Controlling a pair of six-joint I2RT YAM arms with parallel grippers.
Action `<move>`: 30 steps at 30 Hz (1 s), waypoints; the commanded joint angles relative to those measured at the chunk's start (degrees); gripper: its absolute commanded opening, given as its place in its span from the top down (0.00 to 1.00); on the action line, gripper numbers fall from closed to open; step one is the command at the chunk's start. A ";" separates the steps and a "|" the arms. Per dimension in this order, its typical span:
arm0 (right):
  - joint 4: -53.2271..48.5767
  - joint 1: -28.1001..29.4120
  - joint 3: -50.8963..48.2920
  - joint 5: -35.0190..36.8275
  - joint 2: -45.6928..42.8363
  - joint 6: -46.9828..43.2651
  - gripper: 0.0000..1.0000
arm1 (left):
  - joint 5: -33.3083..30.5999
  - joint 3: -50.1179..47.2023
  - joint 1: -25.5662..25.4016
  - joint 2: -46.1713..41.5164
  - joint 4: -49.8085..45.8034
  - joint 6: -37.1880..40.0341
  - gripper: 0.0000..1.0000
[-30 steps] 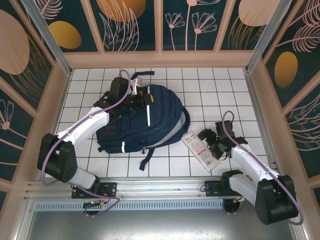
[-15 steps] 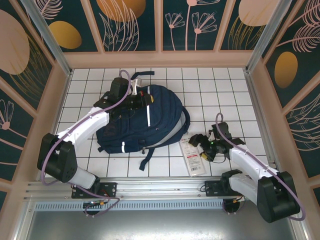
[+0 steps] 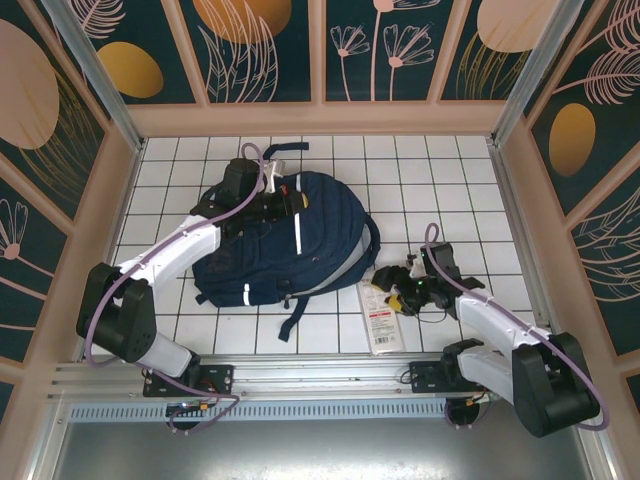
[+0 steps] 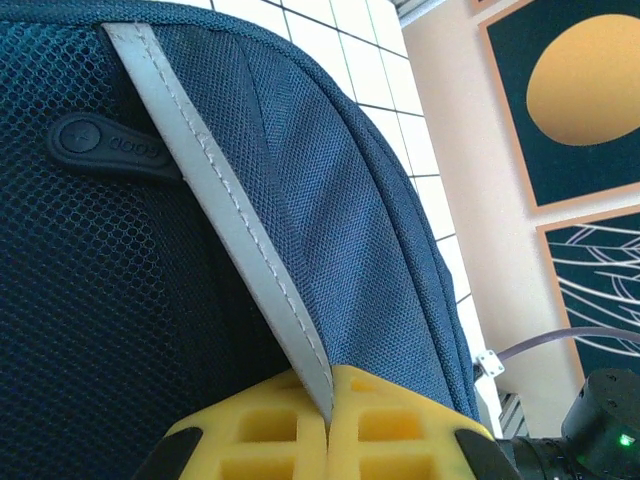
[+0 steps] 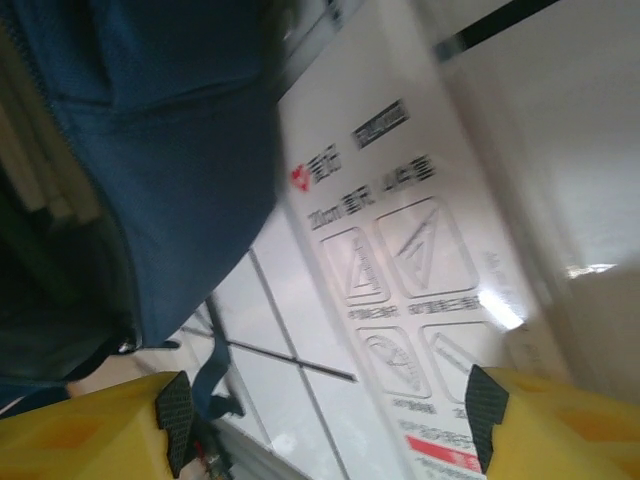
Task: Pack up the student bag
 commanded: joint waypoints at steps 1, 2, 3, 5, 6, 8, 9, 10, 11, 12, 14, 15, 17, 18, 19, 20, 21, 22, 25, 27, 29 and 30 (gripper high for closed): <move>-9.65 0.38 3.62 10.85 -3.66 -3.25 0.22 | -0.69 -0.39 0.04 -0.28 -0.16 0.06 1.00; -11.97 0.36 3.85 12.54 -5.40 -3.32 0.21 | -0.95 -0.33 0.02 -0.55 -0.31 0.14 1.00; -13.66 0.33 3.79 13.18 -6.54 -3.26 0.20 | -1.30 -0.50 0.05 -0.79 -0.42 0.34 1.00; -19.21 0.39 3.68 15.29 -7.29 -2.54 0.17 | -1.42 -1.06 0.05 -0.80 -0.05 0.13 1.00; -21.79 0.56 3.80 16.81 -7.01 -2.25 0.16 | -1.05 -1.30 0.03 -0.55 0.37 -0.15 1.00; -26.52 1.24 3.85 19.24 -6.99 -1.74 0.13 | -0.33 -1.68 0.03 0.15 1.01 -0.41 1.00; -28.61 1.59 3.99 20.58 -7.04 -1.97 0.12 | -0.30 -1.83 0.03 0.40 1.35 -0.51 1.00; -29.80 2.06 3.87 21.17 -7.14 -2.47 0.11 | -0.23 -1.88 0.03 0.66 1.66 -0.60 1.00; -29.96 2.46 3.37 20.62 -7.37 -3.00 0.11 | -0.08 -1.88 0.03 0.81 1.77 -0.60 1.00; -29.63 2.76 2.52 18.99 -7.63 -3.54 0.11 | 0.06 -1.71 0.00 1.04 1.85 -0.60 1.00; -27.09 2.96 0.34 13.64 -7.93 -4.55 0.11 | 0.30 -1.44 0.03 1.31 1.86 -0.60 1.00; -24.76 3.28 -1.01 9.88 -8.11 -4.59 0.12 | 0.27 -1.35 0.02 1.32 1.79 -0.54 1.00; -20.27 4.10 -2.90 5.05 -8.28 -3.61 0.12 | 0.30 -1.35 0.03 1.38 1.77 -0.51 1.00; -18.01 4.72 -3.48 3.97 -8.12 -2.97 0.13 | 0.36 -1.39 0.03 1.36 1.77 -0.55 1.00; -16.10 5.24 -3.60 3.43 -7.61 -2.41 0.13 | 0.47 -1.50 0.05 1.35 1.86 -0.51 1.00; -14.19 5.62 -3.53 2.47 -7.08 -2.19 0.13 | 0.53 -1.61 -0.02 1.36 1.90 -0.60 1.00; -11.67 5.99 -3.53 0.94 -6.30 -1.74 0.14 | 0.59 -1.78 0.00 1.29 2.03 -0.65 1.00; -9.25 6.27 -3.44 -0.13 -5.34 -1.24 0.14 | 0.58 -1.88 -0.02 1.27 2.04 -0.70 1.00; -2.64 6.92 -2.74 -3.28 -1.63 -0.36 0.14 | 0.75 -2.14 0.00 1.14 1.96 -0.77 1.00; 0.77 7.34 -2.15 -4.87 1.44 0.48 0.15 | 0.78 -2.30 0.01 0.88 1.95 -0.78 1.00; 4.32 8.21 -1.48 -6.52 3.97 1.42 0.15 | 0.72 -2.45 -0.06 0.59 1.86 -0.69 1.00; 5.86 8.78 -1.03 -7.04 5.07 1.98 0.15 | 0.66 -2.57 0.00 0.49 1.86 -0.69 1.00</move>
